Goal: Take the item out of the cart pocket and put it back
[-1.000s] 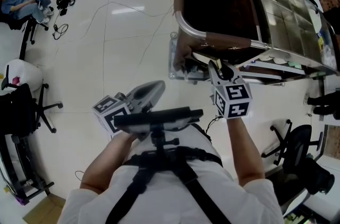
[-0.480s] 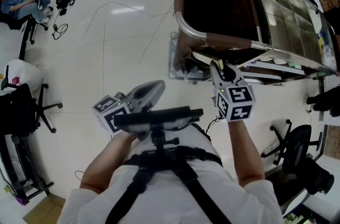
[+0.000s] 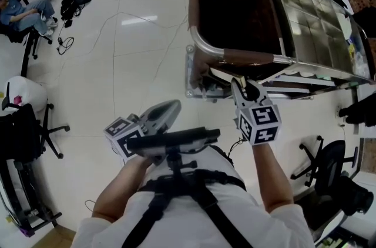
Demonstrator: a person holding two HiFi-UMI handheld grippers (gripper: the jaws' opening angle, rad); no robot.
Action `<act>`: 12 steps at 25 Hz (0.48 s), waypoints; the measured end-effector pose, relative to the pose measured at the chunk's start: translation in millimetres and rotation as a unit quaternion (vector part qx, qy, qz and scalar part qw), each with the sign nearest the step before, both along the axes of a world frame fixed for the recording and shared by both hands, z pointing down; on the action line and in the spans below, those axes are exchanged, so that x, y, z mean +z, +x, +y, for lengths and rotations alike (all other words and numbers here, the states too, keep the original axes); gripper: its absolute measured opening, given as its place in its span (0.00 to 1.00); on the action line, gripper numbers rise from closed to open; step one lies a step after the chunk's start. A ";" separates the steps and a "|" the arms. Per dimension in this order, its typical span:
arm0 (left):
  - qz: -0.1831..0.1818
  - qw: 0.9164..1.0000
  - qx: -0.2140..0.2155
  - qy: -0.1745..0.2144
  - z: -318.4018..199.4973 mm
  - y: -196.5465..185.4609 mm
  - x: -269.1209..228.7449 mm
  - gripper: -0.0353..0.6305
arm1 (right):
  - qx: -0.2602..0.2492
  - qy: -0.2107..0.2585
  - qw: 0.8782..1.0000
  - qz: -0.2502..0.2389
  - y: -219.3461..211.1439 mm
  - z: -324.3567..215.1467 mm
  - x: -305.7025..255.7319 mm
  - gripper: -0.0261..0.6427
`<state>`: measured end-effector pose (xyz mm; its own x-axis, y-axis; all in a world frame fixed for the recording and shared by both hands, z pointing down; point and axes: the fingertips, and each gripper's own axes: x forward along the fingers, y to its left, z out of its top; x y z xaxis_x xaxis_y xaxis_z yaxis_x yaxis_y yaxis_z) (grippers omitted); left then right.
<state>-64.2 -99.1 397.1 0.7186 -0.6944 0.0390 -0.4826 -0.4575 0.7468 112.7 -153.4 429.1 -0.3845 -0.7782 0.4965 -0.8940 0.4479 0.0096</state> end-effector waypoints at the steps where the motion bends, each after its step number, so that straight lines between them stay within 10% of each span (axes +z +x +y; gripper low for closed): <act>1: 0.002 1.000 -0.001 -0.003 1.0 0.3 1.7 0.04 | -0.001 -0.003 1.000 0.000 0.2 1.9 1.7 0.15; 12: -0.004 1.000 0.007 -0.017 -1.4 5.0 4.1 0.04 | -0.004 -0.013 1.000 -0.007 -2.3 5.4 4.0 0.15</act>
<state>-59.2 -100.4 401.2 0.7285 -0.6817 0.0675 -0.4814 -0.4392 0.7585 110.4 -148.1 433.1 -0.3978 -0.7612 0.5121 -0.8901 0.4556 -0.0142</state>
